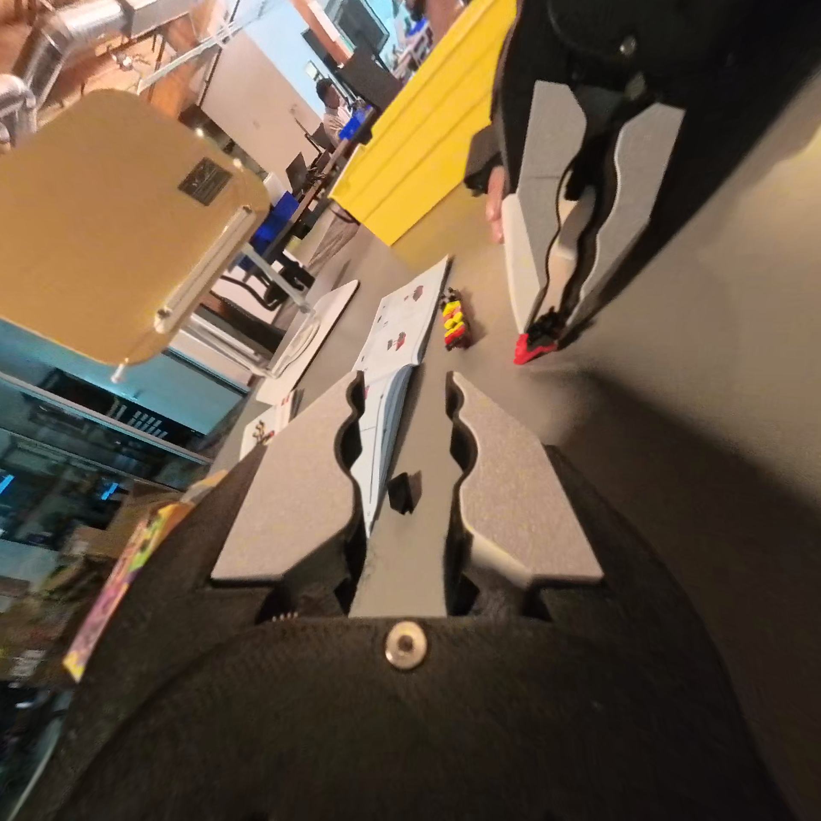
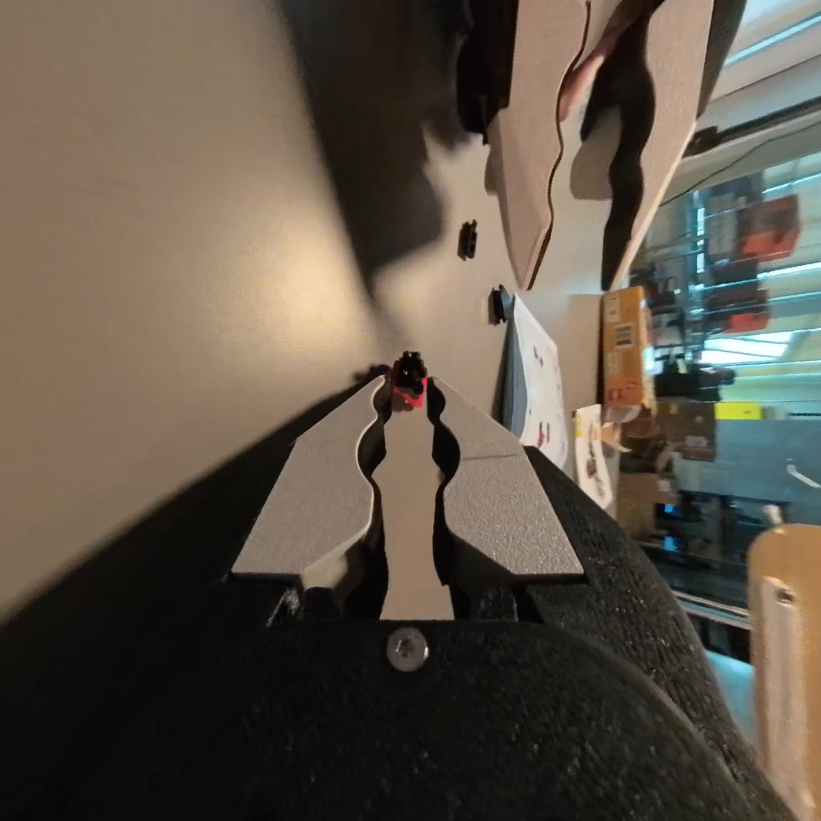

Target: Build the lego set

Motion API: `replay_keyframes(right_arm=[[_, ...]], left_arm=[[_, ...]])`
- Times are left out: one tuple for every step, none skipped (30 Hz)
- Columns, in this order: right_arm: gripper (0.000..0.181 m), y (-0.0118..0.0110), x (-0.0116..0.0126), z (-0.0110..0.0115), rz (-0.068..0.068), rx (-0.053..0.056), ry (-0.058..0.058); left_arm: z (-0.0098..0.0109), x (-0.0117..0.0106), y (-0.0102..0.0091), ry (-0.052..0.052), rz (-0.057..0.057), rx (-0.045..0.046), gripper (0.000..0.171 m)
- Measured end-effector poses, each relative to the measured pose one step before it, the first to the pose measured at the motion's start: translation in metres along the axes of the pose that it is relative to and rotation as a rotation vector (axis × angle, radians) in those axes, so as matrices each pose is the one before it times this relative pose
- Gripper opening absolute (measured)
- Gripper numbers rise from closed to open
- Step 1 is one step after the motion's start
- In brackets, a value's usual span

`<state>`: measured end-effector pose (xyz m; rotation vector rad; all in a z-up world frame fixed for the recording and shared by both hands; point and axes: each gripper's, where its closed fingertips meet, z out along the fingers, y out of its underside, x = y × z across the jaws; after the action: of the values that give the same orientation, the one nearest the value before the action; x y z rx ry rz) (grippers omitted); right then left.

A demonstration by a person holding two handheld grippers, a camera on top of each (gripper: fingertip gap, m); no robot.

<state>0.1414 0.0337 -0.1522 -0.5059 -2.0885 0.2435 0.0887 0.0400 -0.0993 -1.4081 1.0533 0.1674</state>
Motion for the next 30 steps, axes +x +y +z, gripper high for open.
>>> replay_keyframes(right_arm=[[0.018, -0.00033, 0.00048, -0.00175, 0.0408, 0.0088, -0.0188], [0.023, -0.00165, -0.00085, -0.00258, 0.0364, 0.0214, -0.0272], [0.027, -0.00339, -0.00294, -0.00354, 0.0331, 0.0368, -0.0409], [0.037, -0.00418, -0.00305, -0.00419, 0.0359, 0.0447, -0.0406], [0.051, -0.00318, -0.00159, -0.00416, 0.038, 0.0375, -0.0305], [0.062, -0.00093, -0.00021, -0.00349, 0.0368, 0.0227, -0.0212], [0.068, -0.00001, 0.0013, -0.00327, 0.03, 0.0175, -0.0078], [0.074, -0.00116, 0.00267, -0.00325, 0.0248, 0.0261, 0.0034], [0.076, -0.00265, 0.00401, -0.00338, 0.0245, 0.0351, 0.0129], [0.076, -0.00389, 0.00586, -0.00352, 0.0204, 0.0414, 0.0259], [0.076, -0.00525, 0.00696, -0.00345, 0.012, 0.0503, 0.0373], [0.075, -0.00592, 0.01089, -0.00372, 0.0053, 0.0557, 0.067], [0.073, -0.00571, 0.01385, -0.00369, -0.0011, 0.0586, 0.0913], [0.074, -0.00481, 0.01279, -0.00345, -0.0022, 0.0572, 0.0882], [0.071, -0.00323, 0.0127, -0.00331, -0.0001, 0.0486, 0.0906], [0.067, -0.00093, 0.01331, -0.00285, -0.0021, 0.0346, 0.0932], [0.066, 0.00077, 0.01057, -0.00191, -0.0066, 0.024, 0.0702], [0.065, 0.00224, 0.00821, -0.00063, -0.0096, 0.011, 0.047], [0.064, 0.00413, 0.00865, 0.00082, -0.0084, -0.0048, 0.042], [0.064, 0.00387, 0.00923, 0.00169, -0.0025, -0.0091, 0.0396], [0.064, 0.00238, 0.00866, 0.00192, 0.0048, 0.0027, 0.0332], [0.063, 0.00256, 0.00938, 0.00216, 0.0065, 0.006, 0.0367], [0.062, 0.00431, 0.01056, 0.00284, 0.0097, -0.0049, 0.0433], [0.062, 0.00389, 0.00924, 0.0032, 0.018, -0.0036, 0.0342], [0.061, 0.00343, 0.00769, 0.00335, 0.0222, 0.0002, 0.0234], [0.061, 0.00418, 0.00777, 0.00322, 0.0209, -0.0057, 0.0248], [0.06, 0.00404, 0.00758, 0.00332, 0.0132, -0.0074, 0.0259], [0.059, 0.00331, 0.00648, 0.00379, 0.0018, -0.0034, 0.0229], [0.058, 0.00247, 0.00451, 0.0041, -0.0045, 0.0016, 0.0133], [0.056, 0.00212, 0.00326, 0.00387, -0.0031, 0.0029, 0.0065]], left_arm=[[-0.00046, -0.00266, 0.00003, -0.002, -0.0317, 0.00737, 0.036], [-0.00052, -0.00218, -0.00015, -0.0012, -0.0269, 0.00677, 0.036], [-0.0005, -0.0016, -0.00039, 0.0002, -0.0244, 0.00714, 0.037], [-0.00058, -0.00168, -0.00061, -0.0009, -0.0234, 0.00835, 0.037], [-0.00064, -0.00166, -0.00108, -0.0017, -0.019, 0.0099, 0.038], [-0.0006, -0.00146, -0.00068, -0.0011, -0.0156, 0.00805, 0.038], [-0.00038, -0.00116, -0.00024, -0.0013, -0.0122, 0.0047, 0.039], [-0.00036, -0.00119, -0.00059, -0.0035, -0.0071, 0.00569, 0.04], [-0.00038, -0.00066, -0.00065, -0.002, -0.0044, 0.00625, 0.041], [-0.00032, -0.00043, -0.00048, -0.0028, -0.0022, 0.00413, 0.042], [-0.00011, -0.00045, -0.00034, -0.0039, 0.0006, 0.00201, 0.043], [-0.00019, -0.00046, -0.00033, -0.0048, 0.0007, 0.00136, 0.043], [-0.00015, -0.00057, -0.00044, -0.0058, -0.0019, 0.00116, 0.043], [-0.00001, -0.00057, -0.00063, -0.006, -0.0038, 0.00209, 0.043], [0.00009, -0.00065, -0.0008, -0.0075, -0.0071, 0.00187, 0.043], [0.00021, -0.0007, -0.00114, -0.0067, -0.009, 0.00395, 0.043], [0.00026, -0.00083, -0.00135, -0.0075, -0.0107, 0.00615, 0.044], [0.00063, -0.00125, -0.00142, -0.0101, -0.0152, 0.00557, 0.044], [0.00089, -0.0016, -0.00126, -0.0104, -0.0189, 0.00578, 0.044], [0.00126, -0.00283, -0.00165, -0.017, -0.0261, 0.00933, 0.044], [0.00183, -0.00366, -0.00213, -0.0203, -0.038, 0.01277, 0.045], [0.00212, -0.00304, -0.00213, -0.014, -0.0408, 0.01347, 0.047], [0.00179, -0.00325, -0.00155, -0.0159, -0.0334, 0.01223, 0.048], [0.00155, -0.004, -0.00135, -0.0208, -0.0295, 0.0127, 0.047], [0.00168, -0.00381, -0.00146, -0.0176, -0.0233, 0.01241, 0.047], [0.00179, -0.00457, -0.00103, -0.0217, -0.0125, 0.01068, 0.047], [0.00171, -0.00508, -0.00097, -0.0277, -0.008, 0.01016, 0.048], [0.00235, -0.0016, -0.00056, -0.0093, -0.0064, 0.00835, 0.048], [0.00285, -0.00071, 0.00008, -0.0053, -0.0055, 0.0014, 0.048], [0.00299, -0.00162, -0.00041, -0.015, 0.0025, 0.00418, 0.048]])
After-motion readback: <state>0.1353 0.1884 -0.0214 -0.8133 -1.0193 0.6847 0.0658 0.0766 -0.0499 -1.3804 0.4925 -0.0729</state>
